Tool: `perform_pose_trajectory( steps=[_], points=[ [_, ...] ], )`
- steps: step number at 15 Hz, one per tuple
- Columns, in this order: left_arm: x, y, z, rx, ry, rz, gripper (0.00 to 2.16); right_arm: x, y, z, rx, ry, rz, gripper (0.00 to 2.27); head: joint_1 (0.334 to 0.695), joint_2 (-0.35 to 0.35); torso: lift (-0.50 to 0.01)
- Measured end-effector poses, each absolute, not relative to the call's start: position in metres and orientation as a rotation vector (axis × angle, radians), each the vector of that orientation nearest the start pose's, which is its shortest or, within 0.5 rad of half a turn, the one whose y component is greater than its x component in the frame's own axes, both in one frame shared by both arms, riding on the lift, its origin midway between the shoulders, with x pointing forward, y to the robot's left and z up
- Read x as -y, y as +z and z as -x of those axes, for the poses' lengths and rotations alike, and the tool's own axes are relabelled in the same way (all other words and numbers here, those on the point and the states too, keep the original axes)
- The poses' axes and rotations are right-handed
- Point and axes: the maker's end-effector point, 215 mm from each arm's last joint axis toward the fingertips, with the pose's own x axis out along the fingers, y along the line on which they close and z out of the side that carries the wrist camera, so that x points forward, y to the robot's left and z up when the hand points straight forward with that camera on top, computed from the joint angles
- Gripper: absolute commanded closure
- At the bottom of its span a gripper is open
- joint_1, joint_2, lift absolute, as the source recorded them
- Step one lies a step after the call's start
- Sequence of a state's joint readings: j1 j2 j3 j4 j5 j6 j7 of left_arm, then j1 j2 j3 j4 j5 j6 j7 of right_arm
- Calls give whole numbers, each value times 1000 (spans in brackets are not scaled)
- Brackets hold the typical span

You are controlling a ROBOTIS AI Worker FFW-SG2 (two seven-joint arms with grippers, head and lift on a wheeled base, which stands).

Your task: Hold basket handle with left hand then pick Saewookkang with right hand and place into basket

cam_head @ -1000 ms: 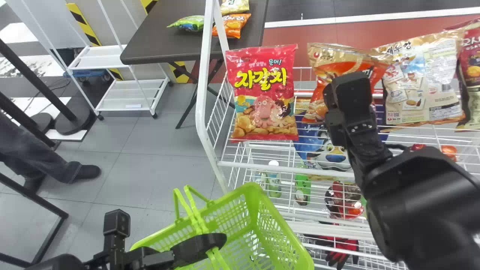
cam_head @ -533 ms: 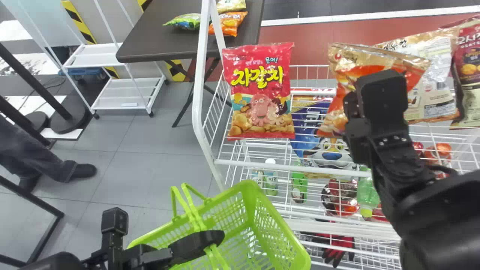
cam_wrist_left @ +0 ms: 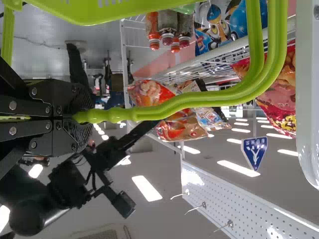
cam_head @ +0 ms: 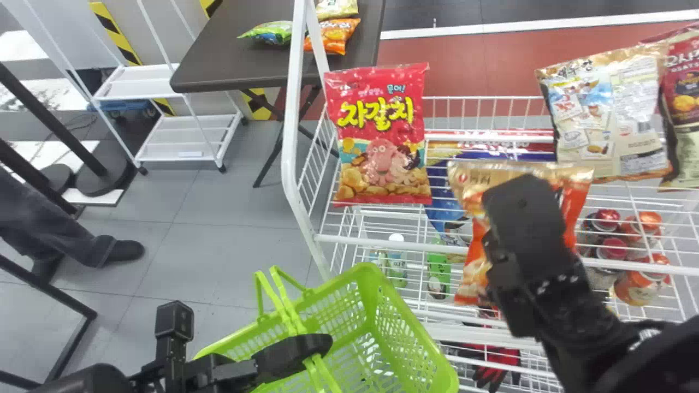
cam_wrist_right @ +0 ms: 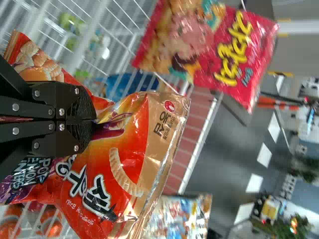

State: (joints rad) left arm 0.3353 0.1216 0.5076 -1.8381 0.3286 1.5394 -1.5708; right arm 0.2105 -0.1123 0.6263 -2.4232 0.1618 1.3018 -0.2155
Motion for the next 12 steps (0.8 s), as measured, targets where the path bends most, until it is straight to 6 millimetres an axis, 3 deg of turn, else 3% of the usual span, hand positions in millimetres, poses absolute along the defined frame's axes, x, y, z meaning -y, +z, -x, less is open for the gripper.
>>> perform_pose_trajectory(
  steps=[3,6,9,10,11,12],
  points=[
    [-205,-398,-261,-802,-944,1376,2152,-7,-384,-355,-646,395,384,2246,695,350,-19],
    [-205,-398,-262,-800,-945,1377,2155,-60,-396,-342,-633,500,384,2243,695,350,-19],
    [-205,-398,-263,-799,-944,1380,2152,-107,-423,-327,-664,605,330,2226,695,350,-19],
    [-205,-399,-263,-800,-944,1382,2152,-117,-435,-322,-678,628,322,2044,695,350,-19],
    [-205,-399,-263,-800,-943,1384,2152,-125,-445,-317,-694,653,315,1673,695,350,-19],
    [-206,-400,-264,-800,-942,1385,2152,-131,-457,-312,-717,681,310,721,695,350,-19]
  ],
)
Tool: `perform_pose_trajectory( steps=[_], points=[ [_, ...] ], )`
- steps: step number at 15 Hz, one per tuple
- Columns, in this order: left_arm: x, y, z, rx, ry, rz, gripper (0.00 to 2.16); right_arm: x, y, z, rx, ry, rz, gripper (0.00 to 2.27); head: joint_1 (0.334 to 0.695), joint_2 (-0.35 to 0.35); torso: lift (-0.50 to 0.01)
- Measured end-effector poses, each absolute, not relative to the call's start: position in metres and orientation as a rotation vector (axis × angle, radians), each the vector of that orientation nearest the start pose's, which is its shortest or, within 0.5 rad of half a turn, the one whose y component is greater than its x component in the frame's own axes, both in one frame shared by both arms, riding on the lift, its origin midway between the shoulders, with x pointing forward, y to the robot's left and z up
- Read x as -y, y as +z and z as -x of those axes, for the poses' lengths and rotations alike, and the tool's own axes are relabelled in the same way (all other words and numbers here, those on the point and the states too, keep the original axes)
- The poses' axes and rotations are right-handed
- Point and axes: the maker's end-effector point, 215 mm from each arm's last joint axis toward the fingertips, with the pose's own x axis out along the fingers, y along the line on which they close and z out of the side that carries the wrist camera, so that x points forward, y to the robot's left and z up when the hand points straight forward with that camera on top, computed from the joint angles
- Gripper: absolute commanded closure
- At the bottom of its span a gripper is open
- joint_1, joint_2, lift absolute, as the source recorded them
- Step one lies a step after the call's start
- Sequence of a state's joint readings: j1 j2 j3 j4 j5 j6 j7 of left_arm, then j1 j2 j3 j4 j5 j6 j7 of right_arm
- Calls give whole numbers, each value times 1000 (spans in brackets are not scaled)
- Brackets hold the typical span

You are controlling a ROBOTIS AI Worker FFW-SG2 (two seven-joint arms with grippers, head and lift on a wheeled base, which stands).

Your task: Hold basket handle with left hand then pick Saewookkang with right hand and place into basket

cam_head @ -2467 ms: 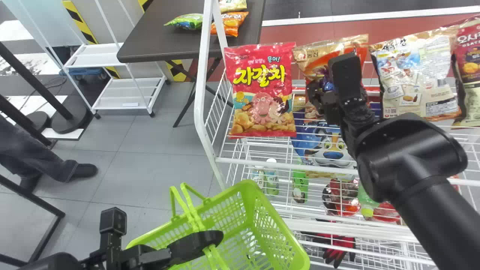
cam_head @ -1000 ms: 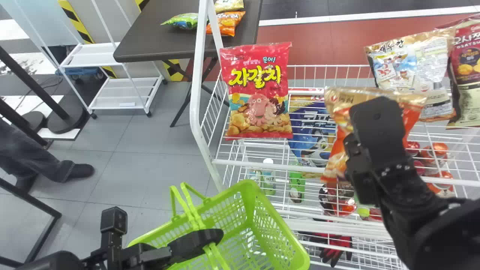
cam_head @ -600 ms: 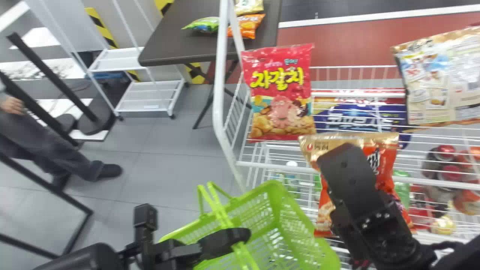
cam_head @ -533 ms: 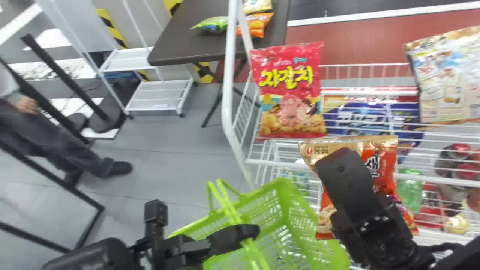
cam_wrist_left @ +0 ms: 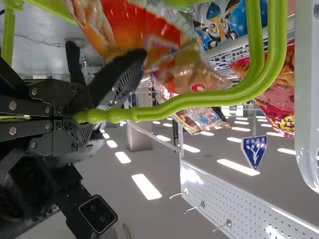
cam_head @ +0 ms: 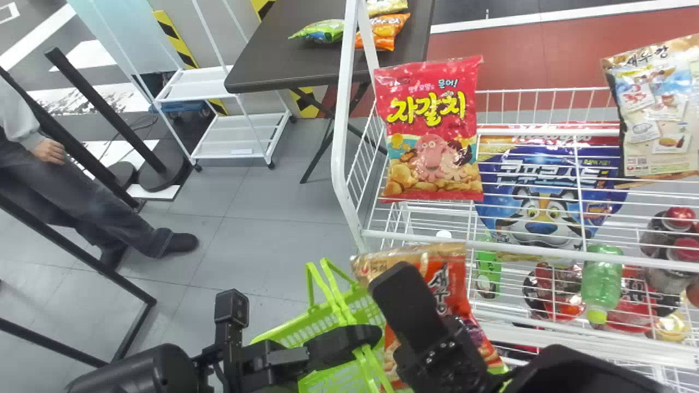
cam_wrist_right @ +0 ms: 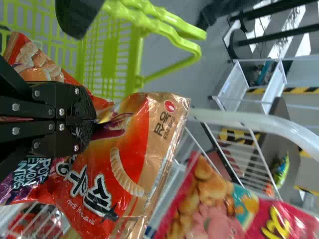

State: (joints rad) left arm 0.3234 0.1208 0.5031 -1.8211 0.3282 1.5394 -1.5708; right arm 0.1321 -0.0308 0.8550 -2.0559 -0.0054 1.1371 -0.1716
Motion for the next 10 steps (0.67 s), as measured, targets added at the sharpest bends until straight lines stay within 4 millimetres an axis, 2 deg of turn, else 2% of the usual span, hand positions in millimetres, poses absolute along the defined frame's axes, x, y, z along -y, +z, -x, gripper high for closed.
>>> perform_pose_trajectory(
  steps=[1,3,7,10],
  points=[
    [-206,-400,-264,-799,-942,1386,2152,-134,-466,-310,-733,701,303,-2,695,350,-19],
    [-206,-400,-265,-798,-942,1389,2152,-135,-471,-316,-716,707,286,-2,695,350,-19],
    [-206,-401,-266,-798,-941,1391,2152,-132,-458,-335,-621,716,193,36,695,350,-19],
    [-207,-401,-266,-799,-940,1391,2152,-116,-411,-368,-393,649,150,53,695,350,-19]
  ],
)
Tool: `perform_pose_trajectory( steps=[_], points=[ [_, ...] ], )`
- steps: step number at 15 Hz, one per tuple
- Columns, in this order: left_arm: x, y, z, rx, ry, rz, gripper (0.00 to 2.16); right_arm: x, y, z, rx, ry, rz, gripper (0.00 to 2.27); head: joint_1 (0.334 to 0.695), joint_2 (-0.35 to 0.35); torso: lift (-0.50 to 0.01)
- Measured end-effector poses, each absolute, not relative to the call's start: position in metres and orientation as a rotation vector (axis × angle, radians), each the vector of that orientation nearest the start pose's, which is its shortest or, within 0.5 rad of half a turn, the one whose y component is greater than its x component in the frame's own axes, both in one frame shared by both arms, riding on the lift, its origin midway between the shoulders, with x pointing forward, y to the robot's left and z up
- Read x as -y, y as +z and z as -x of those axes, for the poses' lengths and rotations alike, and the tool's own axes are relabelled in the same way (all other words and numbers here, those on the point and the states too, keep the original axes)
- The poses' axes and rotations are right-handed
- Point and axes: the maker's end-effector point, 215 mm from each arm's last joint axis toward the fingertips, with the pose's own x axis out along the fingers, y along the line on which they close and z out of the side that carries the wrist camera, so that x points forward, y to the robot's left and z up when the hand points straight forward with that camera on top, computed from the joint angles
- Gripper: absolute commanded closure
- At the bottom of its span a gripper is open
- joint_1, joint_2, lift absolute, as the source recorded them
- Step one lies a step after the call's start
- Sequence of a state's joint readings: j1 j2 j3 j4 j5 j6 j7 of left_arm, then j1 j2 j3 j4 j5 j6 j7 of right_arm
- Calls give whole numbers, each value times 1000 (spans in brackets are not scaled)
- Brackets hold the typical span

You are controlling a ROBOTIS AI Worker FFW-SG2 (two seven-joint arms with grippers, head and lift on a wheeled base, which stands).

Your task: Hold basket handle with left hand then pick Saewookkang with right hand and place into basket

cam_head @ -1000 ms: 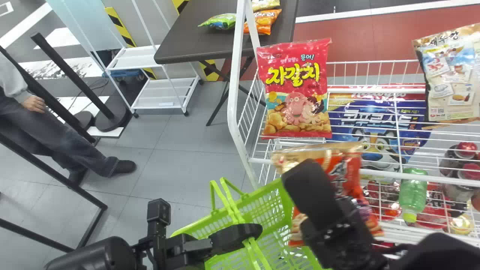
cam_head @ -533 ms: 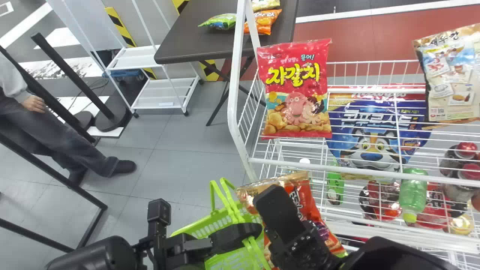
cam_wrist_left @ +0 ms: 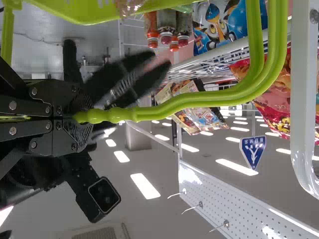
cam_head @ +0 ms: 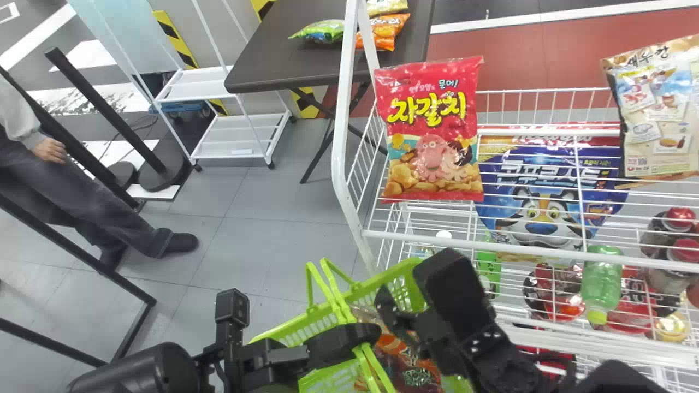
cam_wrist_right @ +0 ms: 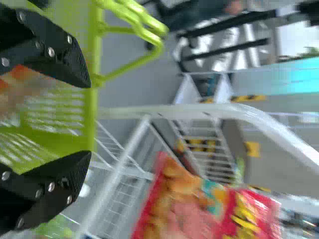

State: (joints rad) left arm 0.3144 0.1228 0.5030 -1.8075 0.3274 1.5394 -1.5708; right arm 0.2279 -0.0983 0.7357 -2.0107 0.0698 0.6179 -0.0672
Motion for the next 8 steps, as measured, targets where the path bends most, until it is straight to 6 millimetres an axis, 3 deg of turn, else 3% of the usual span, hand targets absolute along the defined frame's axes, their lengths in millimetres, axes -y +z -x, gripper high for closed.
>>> perform_pose_trajectory(
  steps=[2,6,8],
  points=[
    [-207,-401,-266,-800,-940,1391,2152,-88,-387,-390,-267,567,158,56,695,350,-19],
    [-206,-403,-265,-802,-936,1400,2152,-9,-385,-415,-176,411,122,53,695,350,-19],
    [-206,-405,-262,-805,-932,1407,2152,38,-387,-422,-132,341,102,53,695,304,-19]
  ],
)
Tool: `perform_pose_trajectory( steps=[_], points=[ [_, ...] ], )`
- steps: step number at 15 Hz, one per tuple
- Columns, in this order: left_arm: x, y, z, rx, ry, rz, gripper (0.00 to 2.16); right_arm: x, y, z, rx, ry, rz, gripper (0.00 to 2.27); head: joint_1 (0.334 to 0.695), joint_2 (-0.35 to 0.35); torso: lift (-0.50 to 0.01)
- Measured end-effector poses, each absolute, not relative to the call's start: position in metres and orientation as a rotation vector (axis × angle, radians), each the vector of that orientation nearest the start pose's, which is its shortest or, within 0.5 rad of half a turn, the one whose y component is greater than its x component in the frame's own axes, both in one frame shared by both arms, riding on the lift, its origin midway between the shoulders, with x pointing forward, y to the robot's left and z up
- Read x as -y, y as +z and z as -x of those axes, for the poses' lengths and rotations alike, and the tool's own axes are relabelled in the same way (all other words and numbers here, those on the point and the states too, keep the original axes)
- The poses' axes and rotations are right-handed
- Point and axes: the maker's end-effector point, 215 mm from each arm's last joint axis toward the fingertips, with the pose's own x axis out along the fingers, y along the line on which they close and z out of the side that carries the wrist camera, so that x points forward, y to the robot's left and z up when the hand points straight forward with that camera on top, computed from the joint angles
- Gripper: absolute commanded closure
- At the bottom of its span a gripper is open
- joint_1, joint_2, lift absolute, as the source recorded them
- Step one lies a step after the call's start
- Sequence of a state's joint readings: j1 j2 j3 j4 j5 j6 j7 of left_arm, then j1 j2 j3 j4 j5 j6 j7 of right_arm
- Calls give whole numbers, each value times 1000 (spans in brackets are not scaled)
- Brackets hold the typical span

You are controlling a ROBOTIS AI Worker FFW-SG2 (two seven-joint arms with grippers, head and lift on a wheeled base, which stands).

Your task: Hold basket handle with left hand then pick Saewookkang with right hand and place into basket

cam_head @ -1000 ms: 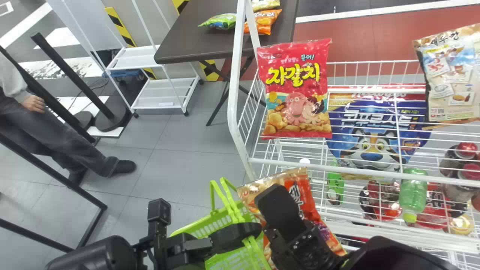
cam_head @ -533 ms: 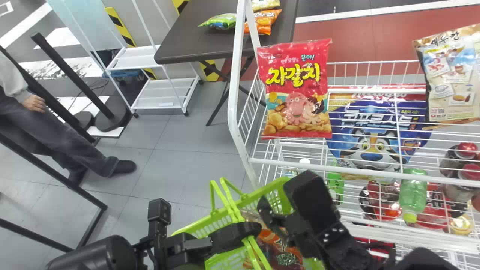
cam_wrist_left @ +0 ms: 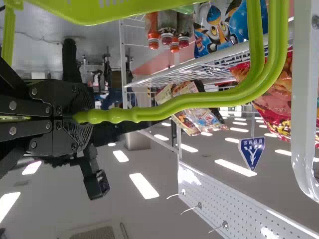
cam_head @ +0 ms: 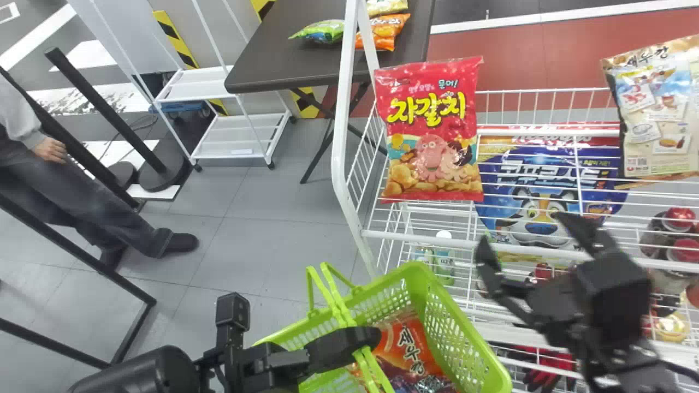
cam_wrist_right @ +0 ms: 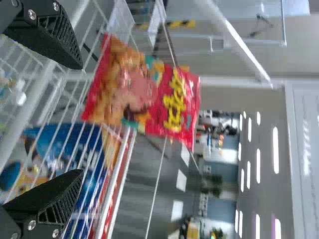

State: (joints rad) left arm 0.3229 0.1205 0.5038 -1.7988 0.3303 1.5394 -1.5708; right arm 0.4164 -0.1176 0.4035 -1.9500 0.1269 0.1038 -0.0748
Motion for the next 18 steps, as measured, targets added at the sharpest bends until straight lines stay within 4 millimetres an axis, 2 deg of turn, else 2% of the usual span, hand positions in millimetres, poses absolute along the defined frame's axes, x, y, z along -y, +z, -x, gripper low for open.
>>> perform_pose_trajectory(
  steps=[1,2,5,8,10,18],
  points=[
    [-206,-405,-261,-805,-930,1411,2152,59,-389,-424,-113,320,100,49,695,275,-19],
    [-206,-406,-260,-806,-927,1416,2152,81,-391,-424,-90,312,94,53,695,216,-19],
    [-206,-407,-259,-807,-925,1423,2152,143,-391,-414,-26,270,55,53,695,130,-19],
    [-205,-408,-260,-807,-925,1425,2152,181,-391,-394,31,207,27,53,695,49,-19],
    [-205,-408,-260,-807,-926,1425,2152,190,-395,-383,39,188,11,53,695,29,-19],
    [-203,-408,-261,-805,-926,1427,2152,190,-399,-376,41,184,1,53,695,24,-19]
  ],
)
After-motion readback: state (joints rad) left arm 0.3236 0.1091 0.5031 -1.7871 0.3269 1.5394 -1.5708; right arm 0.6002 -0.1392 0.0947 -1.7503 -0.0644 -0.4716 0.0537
